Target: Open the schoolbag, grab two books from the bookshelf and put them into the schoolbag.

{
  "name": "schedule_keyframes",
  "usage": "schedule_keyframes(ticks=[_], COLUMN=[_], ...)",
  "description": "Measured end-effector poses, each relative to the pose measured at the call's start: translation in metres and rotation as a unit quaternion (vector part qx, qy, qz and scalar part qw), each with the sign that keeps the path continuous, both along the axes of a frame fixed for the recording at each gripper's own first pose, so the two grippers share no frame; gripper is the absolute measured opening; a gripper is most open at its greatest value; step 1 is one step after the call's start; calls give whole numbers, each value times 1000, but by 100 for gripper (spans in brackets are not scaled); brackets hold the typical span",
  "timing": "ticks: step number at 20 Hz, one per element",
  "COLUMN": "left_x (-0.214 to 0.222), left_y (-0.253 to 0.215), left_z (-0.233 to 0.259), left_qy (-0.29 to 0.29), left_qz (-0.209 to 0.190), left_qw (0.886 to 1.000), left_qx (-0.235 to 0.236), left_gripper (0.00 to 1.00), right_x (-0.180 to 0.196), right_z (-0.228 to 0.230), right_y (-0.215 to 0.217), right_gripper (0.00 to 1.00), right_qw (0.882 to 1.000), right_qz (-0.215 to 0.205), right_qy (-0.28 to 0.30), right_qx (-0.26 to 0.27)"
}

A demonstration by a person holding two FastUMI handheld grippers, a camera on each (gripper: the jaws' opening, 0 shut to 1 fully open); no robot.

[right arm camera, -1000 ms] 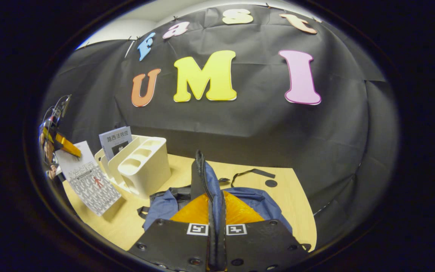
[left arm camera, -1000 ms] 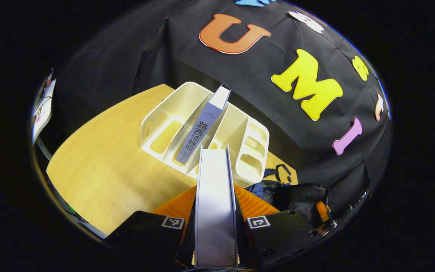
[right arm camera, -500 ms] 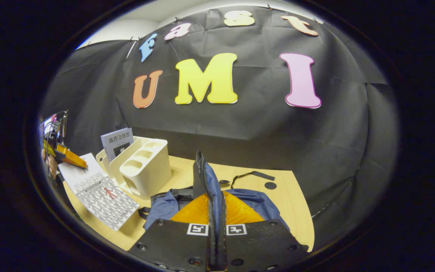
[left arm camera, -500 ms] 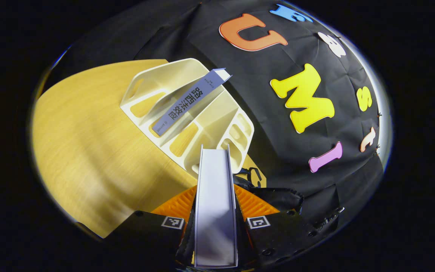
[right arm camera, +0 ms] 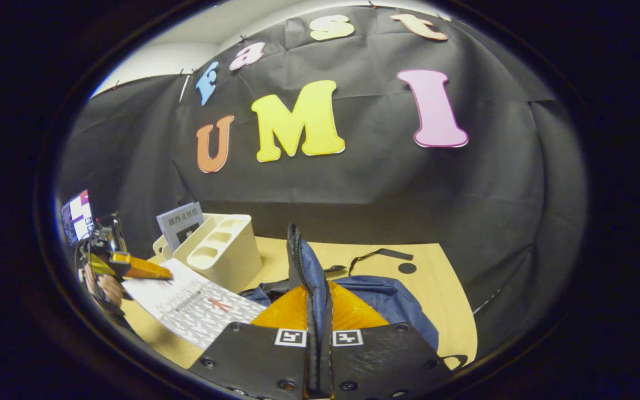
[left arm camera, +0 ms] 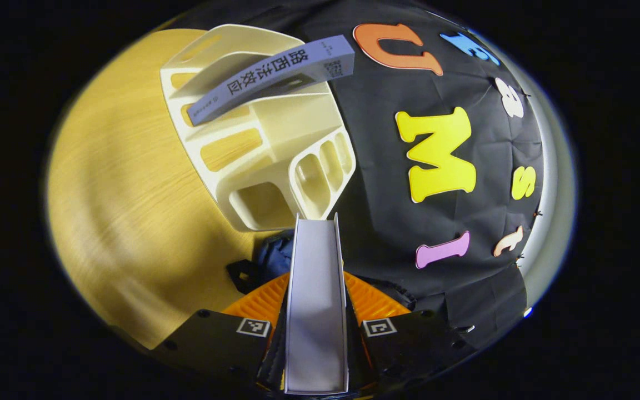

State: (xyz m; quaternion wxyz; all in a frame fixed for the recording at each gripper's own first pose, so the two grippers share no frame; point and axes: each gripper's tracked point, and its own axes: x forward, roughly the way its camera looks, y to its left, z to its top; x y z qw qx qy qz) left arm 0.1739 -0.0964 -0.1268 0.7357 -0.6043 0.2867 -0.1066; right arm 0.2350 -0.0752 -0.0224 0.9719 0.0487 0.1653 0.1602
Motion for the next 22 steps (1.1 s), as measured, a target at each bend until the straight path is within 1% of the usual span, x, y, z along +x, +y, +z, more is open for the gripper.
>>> schedule_keyframes(ticks=[1,3,4,5,8,11,13,15,17,18,22], left_x=[2,14,21,26,45,52,53,53,56,55,56], left_y=[-11,-27,-36,-44,-65,-94,-112,-130,-147,-156,-194], left_z=[-4,-9,-10,-10,-18,-31,-34,-39,-51,-52,-60], left_qy=[-1,-7,-11,-17,-39,-48,-55,-65,-70,-78,-81], left_qz=[-3,4,9,15,32,22,15,15,14,9,-10], left_qw=[1000,1000,1000,999,999,999,998,998,995,994,994], left_qx=[-5,-19,-26,-30,-7,2,-2,14,65,74,79], left_gripper=[46,46,41,46,46,46,47,47,46,47,46], right_x=[2,3,4,6,7,5,2,1,1,1,3], right_z=[0,-1,-2,-1,2,4,5,6,8,8,8], right_y=[-2,-3,-4,-6,-9,-7,-6,-6,-7,-6,-5], right_gripper=[1,2,2,2,2,2,2,2,2,2,2], right_qw=[1000,1000,1000,1000,1000,1000,999,999,999,998,998], right_qz=[-1,1,2,2,-1,4,7,10,11,11,11], right_qy=[0,2,3,4,0,-5,-6,-6,-6,-6,-4], right_qx=[4,11,17,20,23,26,36,44,52,54,65])
